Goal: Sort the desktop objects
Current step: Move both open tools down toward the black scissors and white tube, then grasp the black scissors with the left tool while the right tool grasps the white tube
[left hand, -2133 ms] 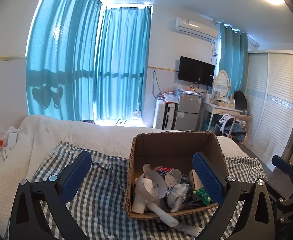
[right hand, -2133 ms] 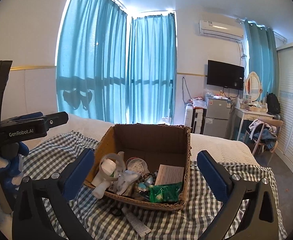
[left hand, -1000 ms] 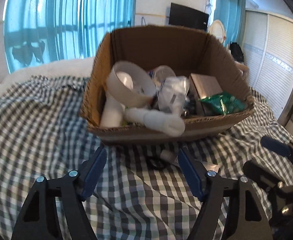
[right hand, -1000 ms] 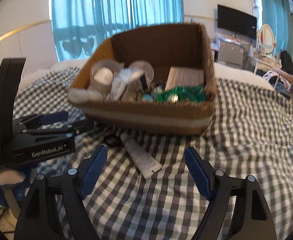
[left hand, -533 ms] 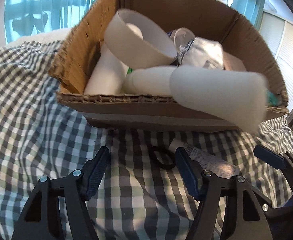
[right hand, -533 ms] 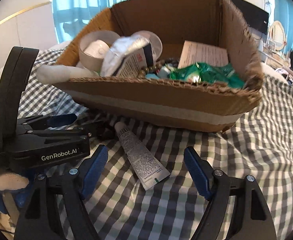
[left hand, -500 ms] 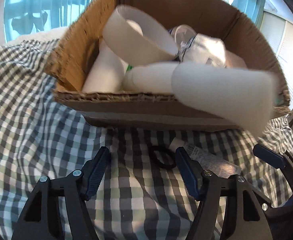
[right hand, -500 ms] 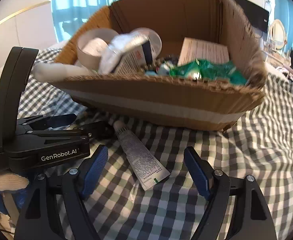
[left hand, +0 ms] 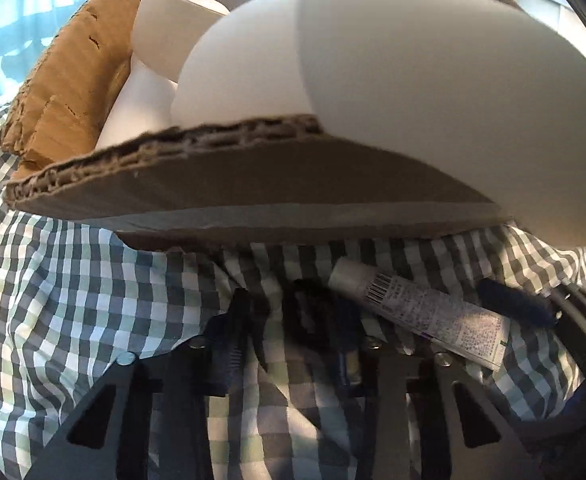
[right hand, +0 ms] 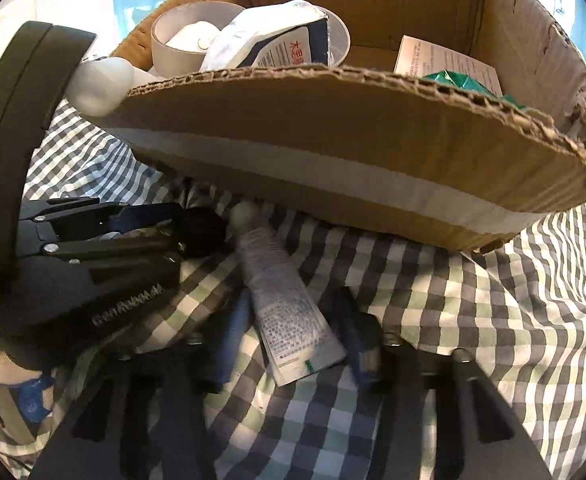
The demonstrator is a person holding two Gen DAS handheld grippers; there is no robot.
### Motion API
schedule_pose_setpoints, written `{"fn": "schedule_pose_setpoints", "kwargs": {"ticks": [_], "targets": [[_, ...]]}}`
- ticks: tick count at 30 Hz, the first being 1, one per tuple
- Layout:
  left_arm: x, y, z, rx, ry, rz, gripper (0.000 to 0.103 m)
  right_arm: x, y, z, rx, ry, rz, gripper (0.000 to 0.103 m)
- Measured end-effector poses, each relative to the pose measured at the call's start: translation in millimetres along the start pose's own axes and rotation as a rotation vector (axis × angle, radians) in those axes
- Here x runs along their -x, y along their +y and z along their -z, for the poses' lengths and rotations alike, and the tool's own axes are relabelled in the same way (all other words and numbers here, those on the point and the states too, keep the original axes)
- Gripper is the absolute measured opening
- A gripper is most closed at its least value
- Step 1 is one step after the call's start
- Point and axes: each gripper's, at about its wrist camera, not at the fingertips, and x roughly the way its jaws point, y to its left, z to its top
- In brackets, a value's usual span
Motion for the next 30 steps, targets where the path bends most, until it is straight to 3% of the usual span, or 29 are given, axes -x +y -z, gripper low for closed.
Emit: {"fn": "schedule_pose_setpoints", "kwargs": {"ticks": [6, 11, 25, 30], "targets": [[13.9, 6.3, 3.5, 0.012, -0.013, 0.019, 0.012, 12.9, 3.8, 5.0, 0.001, -0.008, -0.014, 0.027], [28.0, 13.3, 3.6, 0.012, -0.019, 0.029, 0.005, 30.0, 3.8, 9.7, -0.023, -0.022, -0.032, 0.026], [109.3, 49.0, 38.4, -0.010, -0.070, 0.049, 0.003, 93.1, -1.6, 22.0, -0.064, -0.113, -0.030, 0.026], [123.0, 46.1, 25.0, -0.014, -0.104, 0.054, 0.003, 116.0, 0.7, 25.8, -0.058, -0.158, -0.029, 0.026]]}}
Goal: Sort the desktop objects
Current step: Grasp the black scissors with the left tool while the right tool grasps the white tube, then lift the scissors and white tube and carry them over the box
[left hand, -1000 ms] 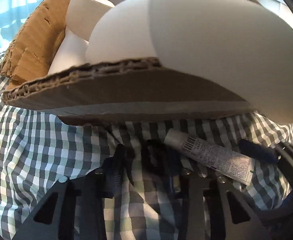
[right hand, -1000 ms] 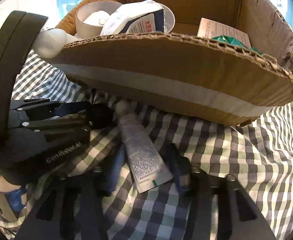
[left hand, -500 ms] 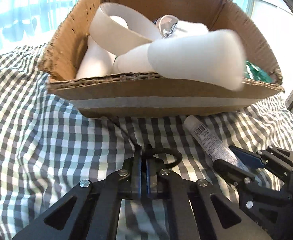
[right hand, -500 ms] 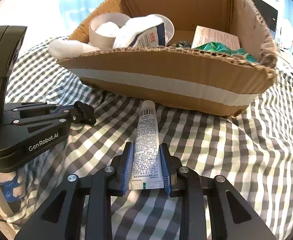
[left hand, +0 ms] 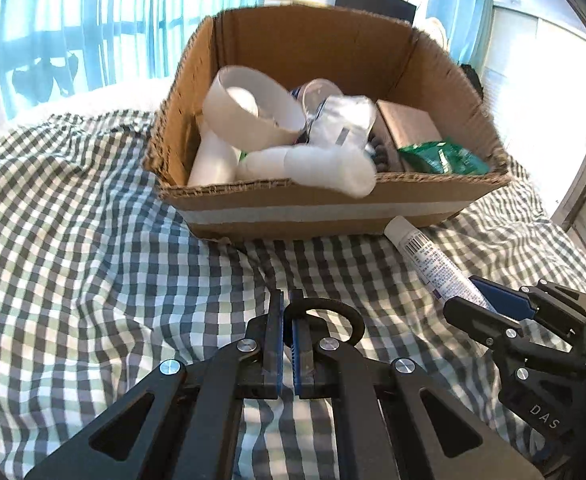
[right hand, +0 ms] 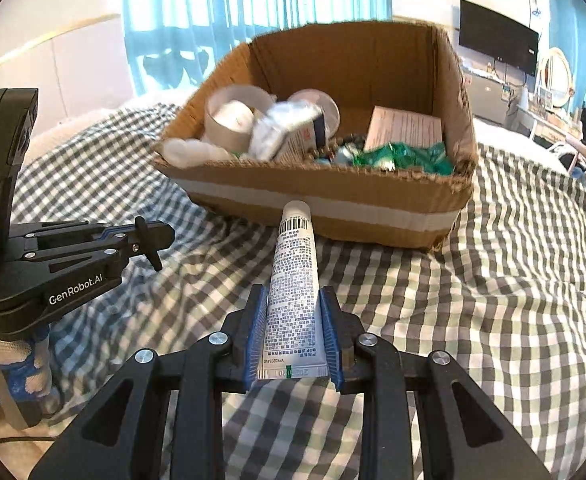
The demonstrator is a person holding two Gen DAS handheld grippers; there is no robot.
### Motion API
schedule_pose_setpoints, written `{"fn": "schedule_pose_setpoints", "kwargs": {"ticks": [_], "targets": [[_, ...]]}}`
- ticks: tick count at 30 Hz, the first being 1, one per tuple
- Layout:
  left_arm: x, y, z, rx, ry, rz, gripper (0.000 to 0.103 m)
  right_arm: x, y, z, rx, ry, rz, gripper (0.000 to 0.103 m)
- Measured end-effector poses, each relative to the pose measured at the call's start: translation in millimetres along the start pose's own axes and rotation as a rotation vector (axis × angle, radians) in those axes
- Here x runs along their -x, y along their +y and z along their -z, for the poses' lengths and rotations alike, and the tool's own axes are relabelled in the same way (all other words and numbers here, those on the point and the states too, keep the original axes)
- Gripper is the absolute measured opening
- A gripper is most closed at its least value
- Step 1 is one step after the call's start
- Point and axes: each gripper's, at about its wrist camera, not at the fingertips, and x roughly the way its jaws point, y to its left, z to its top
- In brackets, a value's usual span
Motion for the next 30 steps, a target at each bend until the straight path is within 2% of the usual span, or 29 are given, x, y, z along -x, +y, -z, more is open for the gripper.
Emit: {"fn": "schedule_pose_setpoints", "kwargs": {"ticks": [5, 7, 12, 30], "targets": [[21.5, 0.4, -7.5, 0.001, -0.048, 0.007, 0.003, -2.6, 18.6, -17.6, 0.010, -0.058, -0.003, 0.026], [11.6, -20.3, -8.8, 0.002, -0.071, 0.007, 0.003, 6.0, 25.2, -20.3, 0.015, -0.090, -0.001, 0.026], [35.2, -20.7, -23.3, 0.005, -0.137, 0.016, 0.003, 24.2, 32.3, -31.2, 0.021, -0.160, -0.001, 0.026], [91.0, -44.6, -87.4, -0.096, -0.345, 0.035, 0.003, 78.9, 18.6, -79.0, 0.027, -0.358, 0.044, 0.026]]}}
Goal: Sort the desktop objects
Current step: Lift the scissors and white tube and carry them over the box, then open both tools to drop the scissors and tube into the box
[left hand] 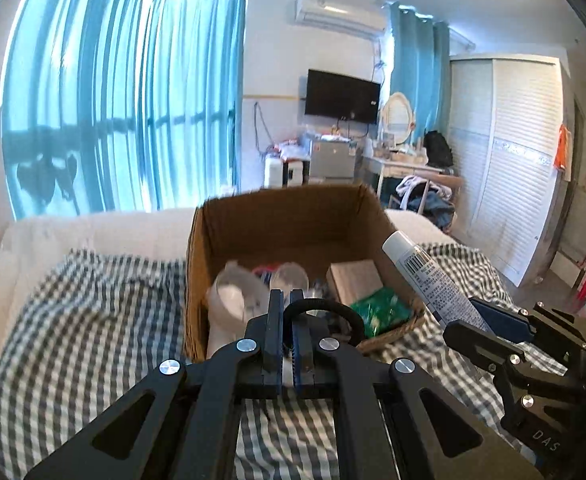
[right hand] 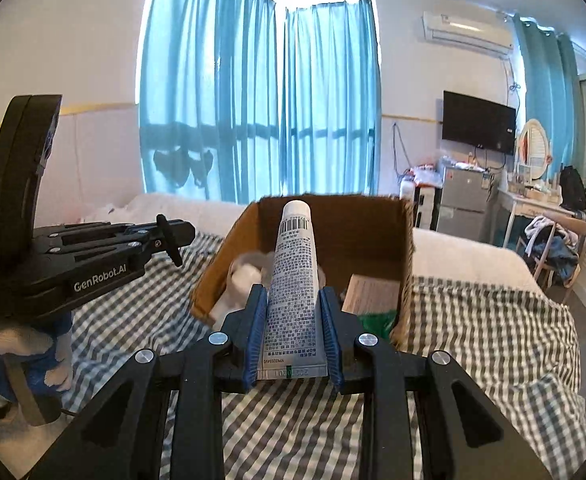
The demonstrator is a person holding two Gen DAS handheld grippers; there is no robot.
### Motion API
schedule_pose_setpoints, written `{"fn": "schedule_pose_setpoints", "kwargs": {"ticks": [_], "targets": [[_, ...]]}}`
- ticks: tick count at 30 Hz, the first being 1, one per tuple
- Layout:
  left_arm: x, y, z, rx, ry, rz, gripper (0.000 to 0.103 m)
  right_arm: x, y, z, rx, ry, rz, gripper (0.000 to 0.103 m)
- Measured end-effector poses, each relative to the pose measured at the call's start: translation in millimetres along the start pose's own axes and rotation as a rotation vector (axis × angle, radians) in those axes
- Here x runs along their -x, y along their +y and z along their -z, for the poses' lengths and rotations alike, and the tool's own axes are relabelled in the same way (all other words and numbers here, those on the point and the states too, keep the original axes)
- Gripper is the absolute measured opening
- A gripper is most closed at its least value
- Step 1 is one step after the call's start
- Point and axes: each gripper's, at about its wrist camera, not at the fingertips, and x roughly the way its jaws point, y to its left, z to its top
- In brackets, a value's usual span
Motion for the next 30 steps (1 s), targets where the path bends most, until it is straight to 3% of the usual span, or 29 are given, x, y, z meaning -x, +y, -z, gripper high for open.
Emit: {"fn": "schedule_pose_setpoints", "kwargs": {"ticks": [10, 17, 30], "targets": [[-1.8, -4.3, -29.2, -0.038, -0.067, 0.037, 0.003, 1.2, -10.0, -27.7, -0.005, -0.088, 0.013, 0.026], [-14.6, 1.5, -51.2, -0.050, -0.103, 0.038, 0.003, -22.3, -18.2, -42.2, 0.004, -0.100, 0.012, 0.026], [-99.9, 23.0, -53.8, -0.020, -0.020, 0.014, 0.003, -92.6, -47.5, -36.1, -0.010, -0.024, 0.008, 0.026]]}}
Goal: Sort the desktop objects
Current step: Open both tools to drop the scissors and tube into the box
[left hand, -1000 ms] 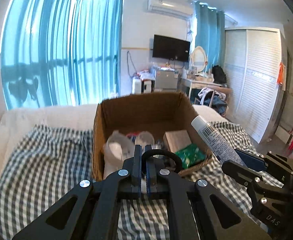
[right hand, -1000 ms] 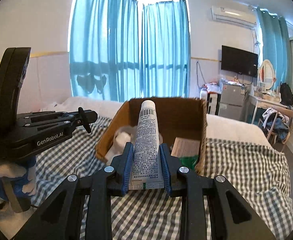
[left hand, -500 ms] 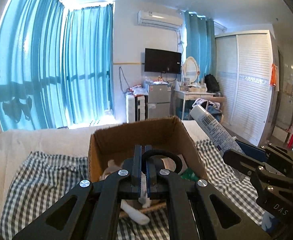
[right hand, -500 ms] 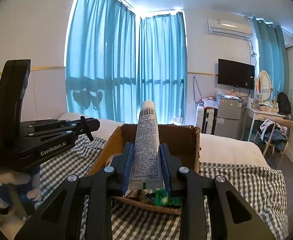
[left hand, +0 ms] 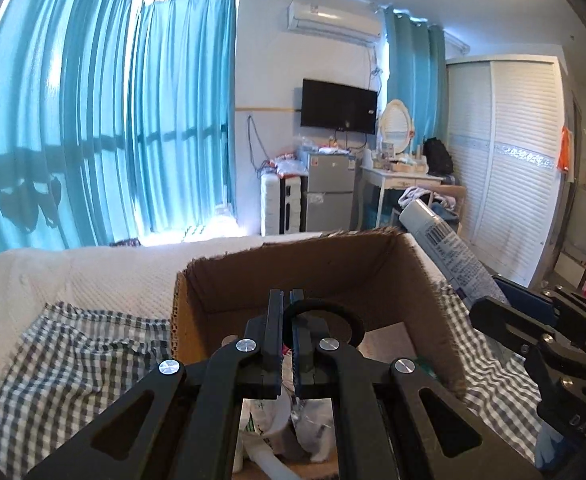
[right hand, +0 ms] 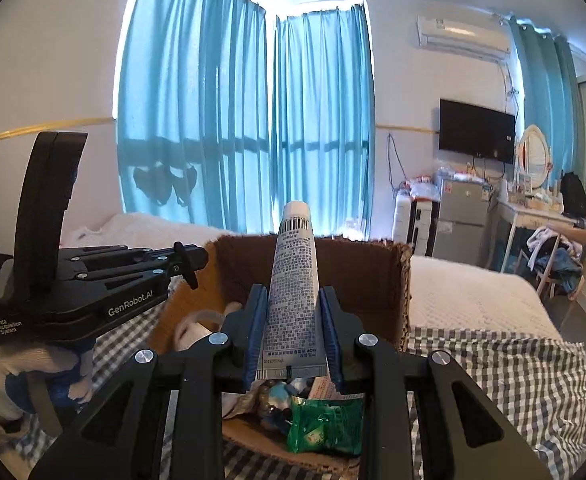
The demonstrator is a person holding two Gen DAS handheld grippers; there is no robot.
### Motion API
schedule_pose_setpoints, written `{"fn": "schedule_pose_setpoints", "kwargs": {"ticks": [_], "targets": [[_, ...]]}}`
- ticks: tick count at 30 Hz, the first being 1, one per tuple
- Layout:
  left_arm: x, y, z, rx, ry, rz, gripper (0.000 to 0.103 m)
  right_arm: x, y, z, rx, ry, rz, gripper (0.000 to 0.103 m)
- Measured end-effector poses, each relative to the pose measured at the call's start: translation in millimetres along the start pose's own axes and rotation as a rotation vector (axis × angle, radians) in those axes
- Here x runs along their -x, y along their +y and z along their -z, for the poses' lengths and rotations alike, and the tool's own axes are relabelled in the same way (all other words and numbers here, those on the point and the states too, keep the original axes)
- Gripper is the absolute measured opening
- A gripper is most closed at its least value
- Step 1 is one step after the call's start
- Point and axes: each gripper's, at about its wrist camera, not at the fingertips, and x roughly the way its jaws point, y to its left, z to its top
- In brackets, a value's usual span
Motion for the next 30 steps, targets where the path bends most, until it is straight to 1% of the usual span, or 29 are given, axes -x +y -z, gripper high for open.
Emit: {"fn": "schedule_pose_setpoints", "kwargs": {"ticks": [8, 11, 13, 14, 15, 16, 17, 18, 19, 20, 24, 30], "targets": [[-51.0, 6.3, 13.0, 0.015, 0.077, -0.003, 0.003, -51.1, -12.9, 16.1, -0.006, 0.130, 0.017, 0.026], [-67.8, 7.6, 17.2, 0.010, 0.127, 0.000, 0.003, -63.4, -15.3, 21.3, -0.012, 0.173, 0.012, 0.026], [-81.0, 7.0, 21.6, -0.003, 0.184, -0.007, 0.006, -70.2, -16.8, 23.7, -0.015, 0.202, 0.014, 0.027], [-85.9, 7.3, 23.7, -0.005, 0.210, -0.010, 0.010, -71.7, -17.7, 25.1, -0.014, 0.214, 0.022, 0.027], [-91.1, 7.9, 26.6, -0.003, 0.240, -0.012, 0.019, -72.7, -18.4, 25.9, -0.011, 0.222, 0.031, 0.028], [-94.2, 7.8, 28.3, -0.002, 0.262, -0.016, 0.029, -73.1, -18.4, 26.6, -0.008, 0.231, 0.036, 0.034], [-96.0, 8.8, 29.3, 0.001, 0.278, -0.023, 0.057, -72.3, -20.0, 26.6, -0.010, 0.231, 0.038, 0.039], [-97.1, 9.8, 30.6, 0.004, 0.290, -0.034, 0.081, -69.6, -22.0, 26.3, -0.015, 0.225, 0.043, 0.054], [-95.8, 11.6, 30.7, 0.010, 0.289, -0.050, 0.087, -67.2, -21.4, 26.0, -0.019, 0.220, 0.046, 0.060], [-93.7, 12.6, 30.3, 0.017, 0.282, -0.061, 0.094, -63.2, -22.4, 24.7, -0.024, 0.211, 0.045, 0.060], [-82.8, 13.5, 27.1, 0.031, 0.280, -0.069, 0.098, -52.1, -17.1, 18.0, -0.017, 0.195, 0.060, 0.061], [-59.4, 9.9, 16.9, 0.034, 0.261, -0.078, 0.099, -29.2, -12.1, 5.8, -0.018, 0.157, 0.073, 0.062]]}}
